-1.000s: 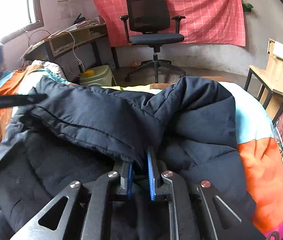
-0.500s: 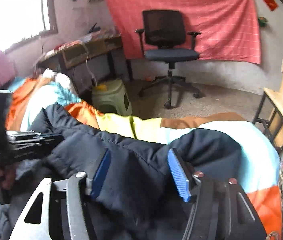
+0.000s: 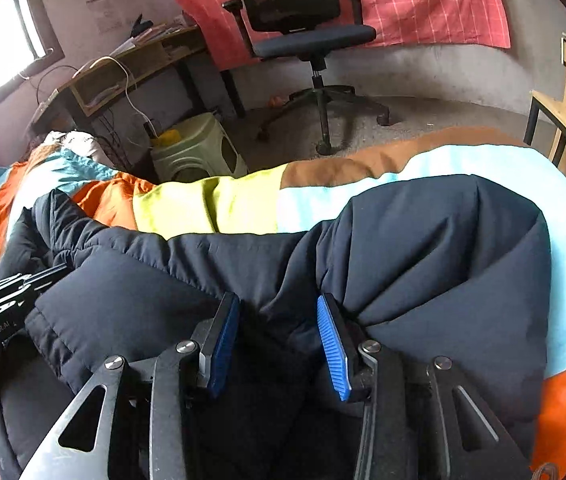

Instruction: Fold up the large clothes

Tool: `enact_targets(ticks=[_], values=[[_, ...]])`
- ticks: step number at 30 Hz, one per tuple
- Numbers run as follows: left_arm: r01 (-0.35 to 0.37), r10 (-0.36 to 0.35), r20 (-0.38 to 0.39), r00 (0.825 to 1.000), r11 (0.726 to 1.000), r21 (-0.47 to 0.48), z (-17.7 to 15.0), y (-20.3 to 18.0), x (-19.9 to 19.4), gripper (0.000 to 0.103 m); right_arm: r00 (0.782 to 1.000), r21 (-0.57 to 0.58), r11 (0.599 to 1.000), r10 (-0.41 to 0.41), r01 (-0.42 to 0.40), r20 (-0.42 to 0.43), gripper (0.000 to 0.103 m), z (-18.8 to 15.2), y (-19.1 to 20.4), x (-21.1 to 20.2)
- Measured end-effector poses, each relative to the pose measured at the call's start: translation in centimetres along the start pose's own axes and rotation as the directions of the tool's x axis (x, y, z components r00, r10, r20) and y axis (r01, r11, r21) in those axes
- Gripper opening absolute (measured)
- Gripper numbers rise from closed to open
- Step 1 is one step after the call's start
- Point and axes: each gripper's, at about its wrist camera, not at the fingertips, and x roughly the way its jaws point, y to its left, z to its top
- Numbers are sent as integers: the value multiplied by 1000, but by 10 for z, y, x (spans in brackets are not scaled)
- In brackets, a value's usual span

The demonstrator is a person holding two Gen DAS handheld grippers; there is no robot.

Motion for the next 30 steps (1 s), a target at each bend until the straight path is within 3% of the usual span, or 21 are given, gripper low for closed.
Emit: enact_targets(ticks=[8, 14, 17, 19, 22, 26, 30], values=[[-8, 8, 27, 1000, 1000, 3, 4, 0, -15, 5, 999, -26, 999, -24, 23, -31, 36, -2, 2, 7], [-51, 52, 144, 988, 999, -10, 27, 5, -47, 5, 998, -20, 1000, 18, -17, 55, 37, 2, 4, -31], [-87, 93, 93, 991, 994, -72, 40, 17, -34, 5, 996, -70, 996, 53, -48, 73, 37, 6, 20, -43], [-139, 140, 3, 990, 985, -99, 44, 26, -17, 5, 995, -103, 992, 80, -73, 66, 37, 8, 31, -44], [-156, 153, -57, 987, 987, -46, 40, 29, -5, 5, 995, -156, 984, 97, -91, 32, 36, 7, 44, -38], [-169, 171, -82, 982, 985, 38, 28, 24, 4, 5, 993, -202, 973, 104, -113, -55, 36, 1, 50, -21], [-149, 150, -95, 984, 989, 15, 20, 29, 13, 5, 991, -210, 971, 94, -114, -100, 36, -2, 49, -11]])
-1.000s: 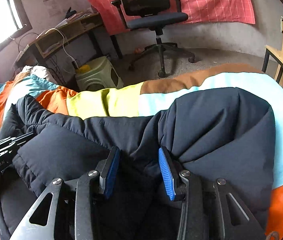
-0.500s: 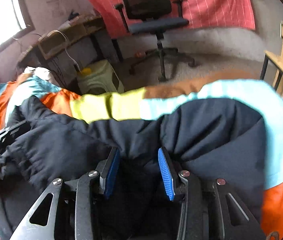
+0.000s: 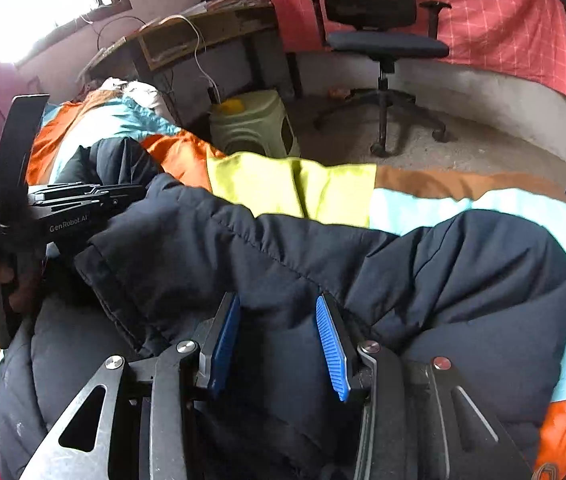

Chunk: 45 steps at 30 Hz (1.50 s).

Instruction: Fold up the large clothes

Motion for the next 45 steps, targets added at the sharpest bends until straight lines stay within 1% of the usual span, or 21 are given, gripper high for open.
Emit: enact_targets(ticks=[5, 7, 9, 11, 13, 15, 17, 19, 23, 25, 28, 31, 33, 35, 36, 37, 38, 40, 42, 43, 45], values=[[19, -20, -10, 1000, 999, -29, 0, 3, 5, 5, 998, -48, 997, -62, 61, -18, 36, -1, 9, 13], [31, -31, 22, 999, 999, -31, 2, 6, -7, 5, 998, -50, 997, -64, 63, -20, 36, -2, 8, 13], [109, -105, 90, 990, 993, -38, 2, 8, -32, 5, 999, -30, 999, -42, 42, 4, 36, -3, 6, 11], [195, -193, 134, 972, 981, -3, 1, 1, -55, 5, 999, 22, 1000, -4, 4, 33, 36, -4, 0, 2], [239, -243, 111, 964, 970, 52, 1, -11, -64, 5, 999, 49, 999, 4, -6, 51, 37, -5, -3, -6], [269, -277, 50, 960, 955, 125, -1, -30, -65, 5, 999, 66, 998, -1, -2, 50, 37, -8, -4, -12], [276, -278, -17, 960, 940, 203, -6, -45, -61, 5, 999, 83, 997, -4, 0, 46, 37, -12, -4, -18], [256, -249, -59, 967, 933, 253, -12, -55, -54, 5, 1000, 95, 995, -8, 6, 25, 37, -17, -4, -21], [240, -211, -133, 968, 933, 267, -18, -59, -39, 5, 999, 86, 996, -28, 31, -30, 37, -26, -5, -23], [218, -183, -145, 972, 934, 282, -21, -62, -32, 5, 997, 79, 996, -41, 46, -61, 37, -28, -7, -15], [169, -137, -123, 983, 937, 306, -29, -67, -23, 5, 995, 101, 992, -69, 76, -72, 38, -33, -10, -3], [121, -107, -64, 992, 948, 295, -35, -69, -25, 4, 993, 128, 987, -89, 98, -73, 40, -34, -10, -5], [117, -113, -27, 993, 957, 264, -36, -66, -37, 5, 994, 132, 986, -100, 106, -54, 42, -36, -8, -13], [140, -140, -12, 990, 968, 207, -37, -59, -50, 5, 992, 139, 983, -120, 124, -33, 43, -40, -5, -28], [159, -162, 2, 987, 974, 162, -37, -52, -60, 7, 991, 143, 981, -132, 134, -21, 43, -41, -3, -35], [168, -171, 14, 985, 978, 128, -38, -47, -67, 14, 989, 148, 979, -145, 143, -1, 43, -44, -1, -44], [176, -179, 27, 983, 980, 91, -39, -43, -75, 29, 987, 149, 977, -158, 153, 17, 43, -46, 1, -54], [199, -200, 58, 978, 979, 34, -43, -36, -94, 49, 980, 155, 971, -191, 181, 53, 48, -51, 7, -74], [212, -212, 90, 973, 977, 8, -48, -32, -113, 50, 975, 170, 968, -202, 185, 89, 63, -56, 11, -90], [214, -213, 95, 972, 977, 2, -50, -32, -120, 53, 972, 183, 965, -208, 185, 113, 67, -59, 14, -102], [207, -204, 104, 973, 978, -18, -57, -32, -137, 65, 963, 209, 958, -228, 195, 146, 78, -63, 21, -120]])
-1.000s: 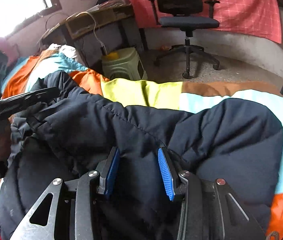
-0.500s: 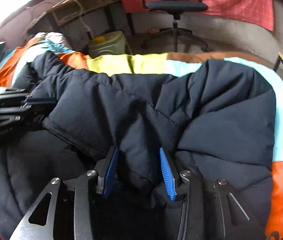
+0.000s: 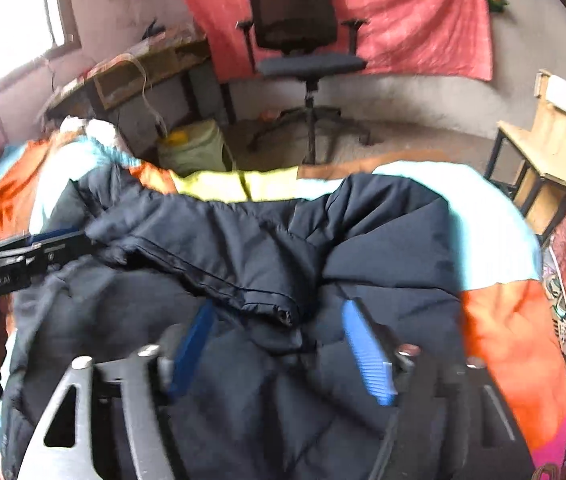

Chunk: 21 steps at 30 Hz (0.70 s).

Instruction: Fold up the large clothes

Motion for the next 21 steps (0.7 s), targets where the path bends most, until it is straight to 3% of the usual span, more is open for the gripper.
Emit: enact_targets(ticks=[2, 4, 6, 8, 11, 17, 21], values=[[-8, 9, 27, 1000, 1000, -14, -7, -5, -19, 78, 1000, 28, 1000, -3, 2, 29, 81, -4, 1, -22], [-27, 28, 60, 998, 1000, -14, -14, -11, -38, 82, 998, 48, 999, -6, 3, 54, 85, -9, 5, -39], [-91, 91, 77, 993, 996, 0, -21, -17, -55, 94, 997, 60, 998, -13, 8, 77, 90, -14, 11, -55], [-157, 156, 109, 982, 988, 6, -30, -22, -76, 96, 995, 57, 998, -19, 13, 95, 92, -22, 18, -72], [-189, 184, 146, 972, 982, 23, -43, -28, -100, 100, 993, 40, 999, -25, 20, 116, 94, -34, 30, -95], [-145, 136, 160, 978, 988, 45, -74, -31, -133, 101, 986, 89, 995, -54, 41, 155, 100, -63, 50, -136], [-109, 94, 153, 984, 989, 96, -95, -41, -150, 101, 987, 102, 992, -88, 74, 134, 103, -81, 67, -161]])
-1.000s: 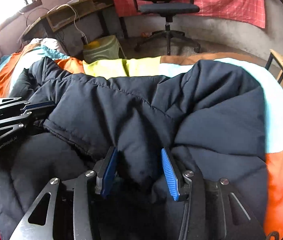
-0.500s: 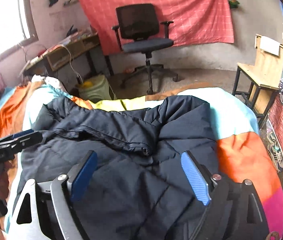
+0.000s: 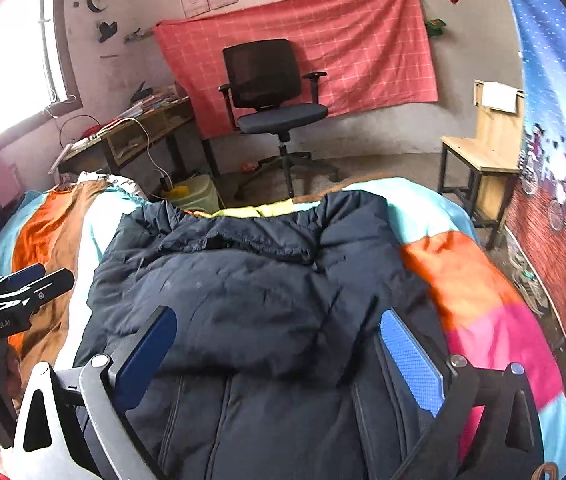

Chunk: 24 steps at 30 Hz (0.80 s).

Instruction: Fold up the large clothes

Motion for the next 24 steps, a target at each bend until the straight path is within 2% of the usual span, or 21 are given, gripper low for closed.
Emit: enact_targets(ticks=[5, 7, 9, 16, 21, 24], values=[[-7, 9, -39, 999, 999, 48, -35, -6, -19, 101, 1000, -75, 997, -26, 25, -16, 103, -15, 19, -35], [-4, 8, -77, 997, 998, 57, -49, -4, -22, 101, 1000, -93, 996, -13, 12, -15, 103, -23, 26, -45], [11, -4, -107, 994, 998, 60, -65, -2, -24, 101, 1000, -105, 995, -1, -1, -18, 103, -32, 30, -50], [39, -28, -132, 991, 996, 85, -116, -8, -26, 101, 1000, -166, 986, 20, -22, -14, 103, -73, 26, -58], [65, -48, -142, 989, 991, 117, -150, -14, -31, 101, 996, -237, 970, 36, -54, -79, 103, -107, 19, -49], [94, -66, -165, 984, 981, 167, -169, -19, -35, 101, 990, -289, 954, 39, -77, -133, 103, -128, 17, -45]])
